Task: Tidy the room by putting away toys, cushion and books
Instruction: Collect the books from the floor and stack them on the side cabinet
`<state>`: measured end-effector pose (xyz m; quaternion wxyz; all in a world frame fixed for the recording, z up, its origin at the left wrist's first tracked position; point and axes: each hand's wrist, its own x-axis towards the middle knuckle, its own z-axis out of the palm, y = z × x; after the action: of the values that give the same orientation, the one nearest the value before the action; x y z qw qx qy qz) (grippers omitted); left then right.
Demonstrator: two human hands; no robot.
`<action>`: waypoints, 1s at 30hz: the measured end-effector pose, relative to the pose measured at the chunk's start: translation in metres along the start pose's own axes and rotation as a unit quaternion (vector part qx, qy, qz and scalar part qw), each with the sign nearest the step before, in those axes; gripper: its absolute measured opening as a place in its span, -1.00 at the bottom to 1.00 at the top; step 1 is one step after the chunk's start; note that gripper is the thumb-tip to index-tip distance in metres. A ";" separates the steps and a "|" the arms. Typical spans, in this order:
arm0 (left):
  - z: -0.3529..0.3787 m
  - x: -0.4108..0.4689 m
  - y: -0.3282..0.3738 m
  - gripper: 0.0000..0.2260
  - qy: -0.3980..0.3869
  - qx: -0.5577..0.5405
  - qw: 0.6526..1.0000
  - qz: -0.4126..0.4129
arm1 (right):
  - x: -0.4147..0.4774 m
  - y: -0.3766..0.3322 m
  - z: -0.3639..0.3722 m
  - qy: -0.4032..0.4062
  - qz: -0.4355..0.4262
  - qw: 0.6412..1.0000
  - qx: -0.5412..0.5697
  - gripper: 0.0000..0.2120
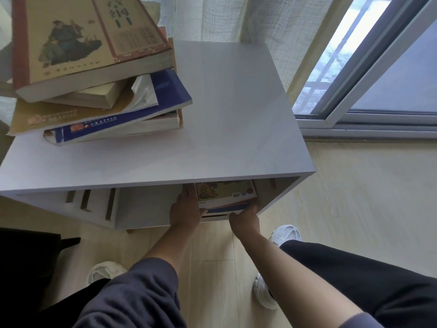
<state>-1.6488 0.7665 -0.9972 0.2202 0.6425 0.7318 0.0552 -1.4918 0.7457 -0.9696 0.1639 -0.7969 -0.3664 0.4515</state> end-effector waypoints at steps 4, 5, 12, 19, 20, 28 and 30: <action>-0.002 0.004 -0.007 -0.25 -0.023 0.094 0.994 0.045 | -0.001 -0.011 -0.003 0.025 -0.022 0.998 -0.053 -0.50; -0.003 0.005 -0.007 -0.27 -0.025 0.104 0.993 0.048 | -0.004 -0.012 -0.005 0.032 -0.031 0.997 -0.068 -0.47; -0.012 0.004 -0.010 -0.46 0.002 0.196 0.974 0.112 | 0.008 -0.025 -0.015 -0.040 0.060 0.997 -0.026 -0.73; -0.003 -0.002 -0.014 -0.36 0.002 0.070 0.995 0.075 | 0.018 -0.039 -0.020 -0.082 0.117 0.988 0.062 -0.72; -0.003 -0.003 -0.014 -0.31 -0.001 0.049 0.996 0.075 | 0.017 -0.037 -0.020 -0.079 0.116 0.988 0.061 -0.74; 0.004 -0.021 -0.013 -0.24 0.017 0.088 0.994 0.057 | 0.010 -0.023 -0.018 -0.068 0.105 0.991 0.057 -0.77; 0.006 -0.019 -0.012 -0.23 0.044 0.101 0.992 0.061 | 0.012 -0.017 -0.017 -0.068 0.091 0.993 0.012 -0.73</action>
<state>-1.6563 0.7446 -1.0017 0.1184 0.7020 0.7019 0.0228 -1.4815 0.7671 -0.9576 0.1063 -0.7924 -0.2976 0.5218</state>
